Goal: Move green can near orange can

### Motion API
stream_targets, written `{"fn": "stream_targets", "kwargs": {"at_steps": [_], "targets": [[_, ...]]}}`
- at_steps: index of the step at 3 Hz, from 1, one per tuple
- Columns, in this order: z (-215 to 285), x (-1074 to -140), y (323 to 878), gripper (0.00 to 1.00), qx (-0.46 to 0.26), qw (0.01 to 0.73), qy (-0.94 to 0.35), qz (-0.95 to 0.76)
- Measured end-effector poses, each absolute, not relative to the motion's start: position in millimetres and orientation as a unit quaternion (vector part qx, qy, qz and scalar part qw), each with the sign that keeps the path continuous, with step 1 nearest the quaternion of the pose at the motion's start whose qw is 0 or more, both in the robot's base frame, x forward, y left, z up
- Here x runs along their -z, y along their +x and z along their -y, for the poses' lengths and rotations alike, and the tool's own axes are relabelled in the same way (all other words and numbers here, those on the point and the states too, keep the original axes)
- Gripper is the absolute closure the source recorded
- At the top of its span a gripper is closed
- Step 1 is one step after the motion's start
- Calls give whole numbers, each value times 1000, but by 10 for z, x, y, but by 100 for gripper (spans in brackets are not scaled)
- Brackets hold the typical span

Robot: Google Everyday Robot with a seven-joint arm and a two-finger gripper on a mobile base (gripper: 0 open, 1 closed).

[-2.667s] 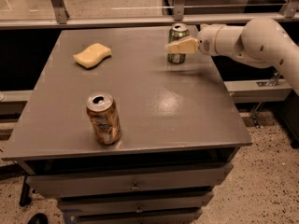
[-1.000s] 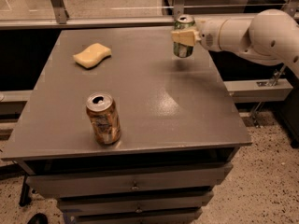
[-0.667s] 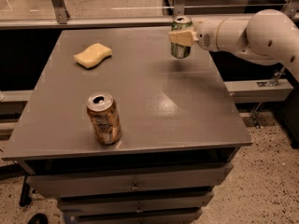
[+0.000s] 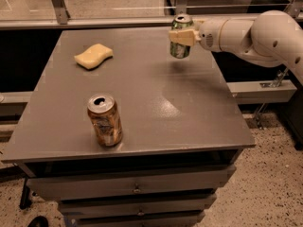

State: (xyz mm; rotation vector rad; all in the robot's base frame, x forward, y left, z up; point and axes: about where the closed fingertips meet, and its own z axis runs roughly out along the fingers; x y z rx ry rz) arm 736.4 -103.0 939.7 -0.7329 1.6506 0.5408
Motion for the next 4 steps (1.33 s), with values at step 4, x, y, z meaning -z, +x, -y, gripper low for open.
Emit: {"fn": "stream_targets", "kwargs": {"at_steps": [4], "targets": [[201,-9371,5451,100,-385,539,-370,-652]]}}
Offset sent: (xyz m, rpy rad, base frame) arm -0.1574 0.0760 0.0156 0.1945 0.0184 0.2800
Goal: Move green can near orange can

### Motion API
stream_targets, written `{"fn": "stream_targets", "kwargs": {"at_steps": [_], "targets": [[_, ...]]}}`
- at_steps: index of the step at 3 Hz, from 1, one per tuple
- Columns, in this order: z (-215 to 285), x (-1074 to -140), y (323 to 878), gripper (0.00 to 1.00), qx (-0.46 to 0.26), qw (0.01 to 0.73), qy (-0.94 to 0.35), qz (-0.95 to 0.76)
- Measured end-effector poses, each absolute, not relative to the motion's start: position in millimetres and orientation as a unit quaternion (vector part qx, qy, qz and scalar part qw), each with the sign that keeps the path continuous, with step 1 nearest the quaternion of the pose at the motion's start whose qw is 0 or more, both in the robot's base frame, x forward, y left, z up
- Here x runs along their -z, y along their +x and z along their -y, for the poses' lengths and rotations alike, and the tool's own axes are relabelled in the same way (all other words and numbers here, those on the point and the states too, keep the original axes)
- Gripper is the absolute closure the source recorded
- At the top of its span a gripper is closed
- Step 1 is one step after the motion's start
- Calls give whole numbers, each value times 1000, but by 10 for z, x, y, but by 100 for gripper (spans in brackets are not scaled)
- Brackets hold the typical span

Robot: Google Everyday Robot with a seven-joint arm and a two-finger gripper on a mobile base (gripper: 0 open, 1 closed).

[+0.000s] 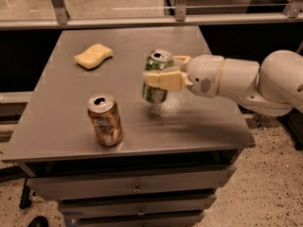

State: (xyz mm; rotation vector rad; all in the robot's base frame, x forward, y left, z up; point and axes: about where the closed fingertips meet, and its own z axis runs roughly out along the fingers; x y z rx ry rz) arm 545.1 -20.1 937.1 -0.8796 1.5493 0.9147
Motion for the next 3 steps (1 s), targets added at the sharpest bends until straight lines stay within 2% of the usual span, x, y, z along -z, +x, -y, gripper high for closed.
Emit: {"fn": "stream_targets", "kwargs": {"at_steps": [3], "targets": [[-149,-9112,4623,100,-454,496,-430,-603]]}}
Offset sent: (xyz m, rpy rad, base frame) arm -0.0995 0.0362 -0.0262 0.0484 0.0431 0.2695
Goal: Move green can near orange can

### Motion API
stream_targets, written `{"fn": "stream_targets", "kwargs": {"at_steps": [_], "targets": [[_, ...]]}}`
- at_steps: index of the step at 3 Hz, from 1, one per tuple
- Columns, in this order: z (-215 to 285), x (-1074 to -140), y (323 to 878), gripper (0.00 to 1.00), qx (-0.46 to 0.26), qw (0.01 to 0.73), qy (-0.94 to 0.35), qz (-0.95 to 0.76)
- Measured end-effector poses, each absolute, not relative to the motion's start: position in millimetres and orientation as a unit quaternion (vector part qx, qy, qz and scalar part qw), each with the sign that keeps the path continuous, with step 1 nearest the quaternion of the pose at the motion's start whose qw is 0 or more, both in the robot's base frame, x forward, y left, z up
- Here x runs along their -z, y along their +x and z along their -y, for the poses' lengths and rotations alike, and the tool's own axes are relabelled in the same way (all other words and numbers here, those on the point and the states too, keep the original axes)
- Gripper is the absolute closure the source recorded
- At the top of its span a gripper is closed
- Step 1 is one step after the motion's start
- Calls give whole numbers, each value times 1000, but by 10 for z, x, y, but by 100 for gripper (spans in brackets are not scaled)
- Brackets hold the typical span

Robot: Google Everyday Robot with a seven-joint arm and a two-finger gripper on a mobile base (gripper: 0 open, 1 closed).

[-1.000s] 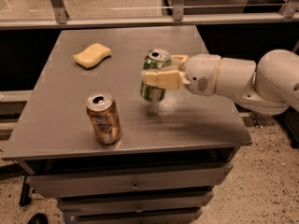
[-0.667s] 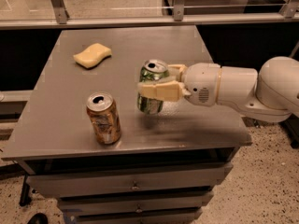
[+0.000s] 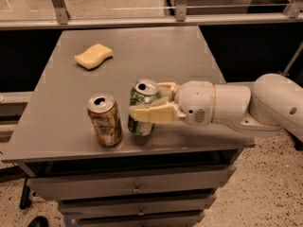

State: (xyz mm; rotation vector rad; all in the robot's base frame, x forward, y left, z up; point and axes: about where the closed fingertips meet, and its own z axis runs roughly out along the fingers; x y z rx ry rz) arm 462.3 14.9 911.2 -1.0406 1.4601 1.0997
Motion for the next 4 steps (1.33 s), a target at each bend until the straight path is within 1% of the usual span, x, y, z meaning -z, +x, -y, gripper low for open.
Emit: {"fn": "stream_targets", "kwargs": {"at_steps": [1,2,4], "targets": [[-225,-9008,4553,100,-447,502,-454,-585],[-241,-8952,4526,84,-434,505,-477,-573],[-254,-8916,4529,38,-427,505,-496,-562]]}}
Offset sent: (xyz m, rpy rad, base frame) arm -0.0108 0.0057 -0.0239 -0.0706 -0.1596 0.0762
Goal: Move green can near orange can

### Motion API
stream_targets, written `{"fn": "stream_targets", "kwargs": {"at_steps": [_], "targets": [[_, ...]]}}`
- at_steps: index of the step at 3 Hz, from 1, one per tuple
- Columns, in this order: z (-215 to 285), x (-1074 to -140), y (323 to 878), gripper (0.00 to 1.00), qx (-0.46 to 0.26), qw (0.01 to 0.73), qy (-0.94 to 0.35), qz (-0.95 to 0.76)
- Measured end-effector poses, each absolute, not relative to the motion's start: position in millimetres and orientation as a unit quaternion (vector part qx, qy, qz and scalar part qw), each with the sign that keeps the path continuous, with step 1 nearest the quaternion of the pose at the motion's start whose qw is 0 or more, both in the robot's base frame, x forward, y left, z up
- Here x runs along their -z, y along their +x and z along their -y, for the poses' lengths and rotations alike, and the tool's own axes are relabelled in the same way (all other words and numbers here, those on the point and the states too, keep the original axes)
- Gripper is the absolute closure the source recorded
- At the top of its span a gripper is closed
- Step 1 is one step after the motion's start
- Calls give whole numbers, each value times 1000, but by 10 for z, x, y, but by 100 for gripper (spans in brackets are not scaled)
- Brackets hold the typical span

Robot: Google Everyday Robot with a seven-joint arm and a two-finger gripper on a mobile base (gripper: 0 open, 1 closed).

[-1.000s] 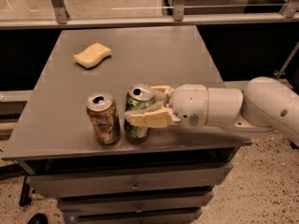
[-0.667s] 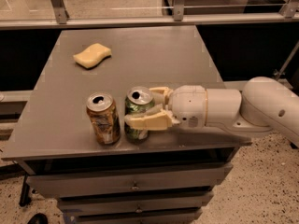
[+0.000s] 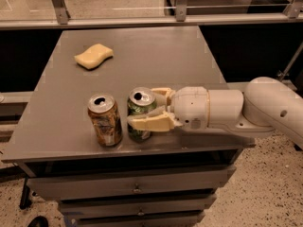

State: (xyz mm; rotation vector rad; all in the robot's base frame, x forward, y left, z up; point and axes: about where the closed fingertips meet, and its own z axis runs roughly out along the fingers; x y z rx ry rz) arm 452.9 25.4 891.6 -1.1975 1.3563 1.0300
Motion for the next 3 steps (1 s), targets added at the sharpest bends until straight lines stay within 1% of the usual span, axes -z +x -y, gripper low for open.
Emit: {"fn": "stream_targets", "kwargs": {"at_steps": [1,2,3], "targets": [[-277,-8909,4530,15,-429,506,-496,-561],[-288,-8912,4539,0,-431,507,-492,-562],[-284,-8922,4556,0,-430,508,-491,-562]]}}
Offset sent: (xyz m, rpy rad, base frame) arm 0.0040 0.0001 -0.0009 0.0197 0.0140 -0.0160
